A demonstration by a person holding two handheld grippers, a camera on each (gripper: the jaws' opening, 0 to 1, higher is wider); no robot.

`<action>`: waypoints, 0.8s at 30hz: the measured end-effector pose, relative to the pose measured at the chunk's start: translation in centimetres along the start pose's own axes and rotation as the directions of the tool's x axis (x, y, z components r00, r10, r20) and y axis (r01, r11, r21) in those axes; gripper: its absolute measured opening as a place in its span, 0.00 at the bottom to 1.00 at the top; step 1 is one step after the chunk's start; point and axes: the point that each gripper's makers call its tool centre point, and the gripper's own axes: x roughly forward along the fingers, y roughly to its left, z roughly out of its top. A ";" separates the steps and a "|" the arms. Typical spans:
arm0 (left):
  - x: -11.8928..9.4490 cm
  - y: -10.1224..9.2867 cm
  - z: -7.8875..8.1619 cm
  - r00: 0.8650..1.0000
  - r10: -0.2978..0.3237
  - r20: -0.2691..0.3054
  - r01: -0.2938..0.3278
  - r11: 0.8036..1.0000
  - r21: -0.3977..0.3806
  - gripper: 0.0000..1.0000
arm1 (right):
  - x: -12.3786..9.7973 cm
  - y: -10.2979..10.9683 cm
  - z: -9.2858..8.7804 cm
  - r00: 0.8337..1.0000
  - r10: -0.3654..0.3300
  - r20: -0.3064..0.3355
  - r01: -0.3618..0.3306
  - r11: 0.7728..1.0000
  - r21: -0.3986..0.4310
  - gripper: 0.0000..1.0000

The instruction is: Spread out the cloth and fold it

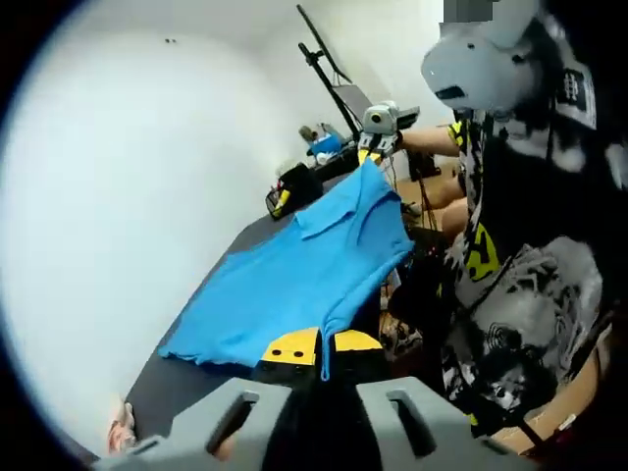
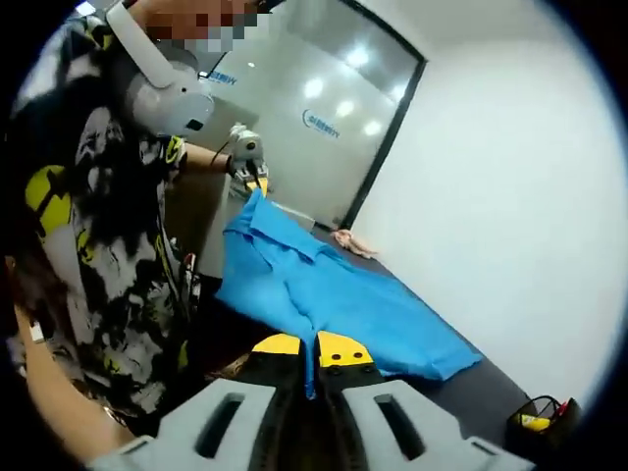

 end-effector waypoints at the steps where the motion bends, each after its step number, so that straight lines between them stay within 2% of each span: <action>1: 0.0 -0.3 0.1 1.000 -0.009 0.004 0.009 1.000 -0.012 0.00 | 0.0 0.4 0.2 1.000 0.011 0.003 -0.011 1.000 0.002 0.01; 4: 0.2 -1.9 0.3 0.999 -0.040 -0.015 0.040 0.999 0.002 0.00 | -0.4 1.4 0.1 0.999 0.035 -0.010 -0.035 0.999 -0.002 0.01; 6: 0.3 -3.0 0.0 0.997 -0.063 -0.042 0.064 0.998 0.023 0.00 | -0.5 2.3 -0.2 0.998 0.051 -0.045 -0.051 0.999 -0.011 0.01; 9: 0.2 -3.5 -0.2 0.996 -0.070 -0.053 0.070 0.998 0.007 0.00 | -0.6 3.0 -0.5 0.997 0.046 -0.068 -0.046 0.999 -0.007 0.01; 10: 0.0 -3.8 0.2 0.996 -0.082 -0.039 0.082 0.997 -0.008 0.00 | -0.8 3.2 -0.1 0.997 0.048 -0.065 -0.049 0.999 -0.010 0.01; 11: -0.3 -3.8 0.9 0.996 -0.084 -0.028 0.083 0.996 -0.007 0.00 | -1.0 3.4 1.9 0.998 0.059 -0.005 -0.059 0.998 -0.036 0.01; 12: -1.0 -3.7 2.6 0.996 -0.090 0.010 0.090 0.996 -0.003 0.00 | -1.3 3.1 3.5 0.998 0.049 0.041 -0.047 0.998 -0.039 0.01; 13: -1.5 -3.4 3.7 0.995 -0.086 0.042 0.086 0.996 -0.007 0.00 | -1.8 2.6 5.1 0.997 0.045 0.062 -0.041 0.997 -0.070 0.01; 14: -2.1 -2.6 4.6 0.997 -0.061 0.051 0.061 0.998 0.005 0.00 | -2.0 2.1 5.9 0.997 0.036 0.064 -0.030 0.995 -0.099 0.01; 16: -2.1 -1.2 4.1 1.000 -0.030 0.006 0.030 0.999 0.020 0.00 | -2.0 0.3 6.4 0.998 0.012 0.068 -0.005 0.995 -0.097 0.01; 17: -1.9 -0.7 3.8 1.000 -0.026 0.003 0.026 1.000 0.005 0.00 | -1.9 -0.6 6.6 0.995 0.000 0.095 0.007 0.997 -0.078 0.01; 18: -1.7 0.2 3.0 0.999 -0.031 0.011 0.032 0.998 -0.057 0.00 | -1.6 -1.4 6.7 0.992 -0.011 0.126 0.019 0.998 -0.061 0.01; 19: -1.1 1.0 2.5 0.999 -0.045 0.029 0.048 0.992 -0.119 0.00 | -1.5 -3.0 6.3 0.987 -0.030 0.155 0.036 0.999 -0.034 0.01; 21: 0.0 3.0 2.0 0.997 -0.049 0.066 0.060 0.982 -0.181 0.00 | -1.1 -6.1 5.1 0.983 -0.073 0.169 0.071 0.997 0.020 0.01; 24: 1.5 6.6 1.4 0.996 -0.025 0.081 0.042 0.975 -0.218 0.00 | 0.4 -9.8 3.3 0.988 -0.085 0.132 0.079 0.995 0.054 0.01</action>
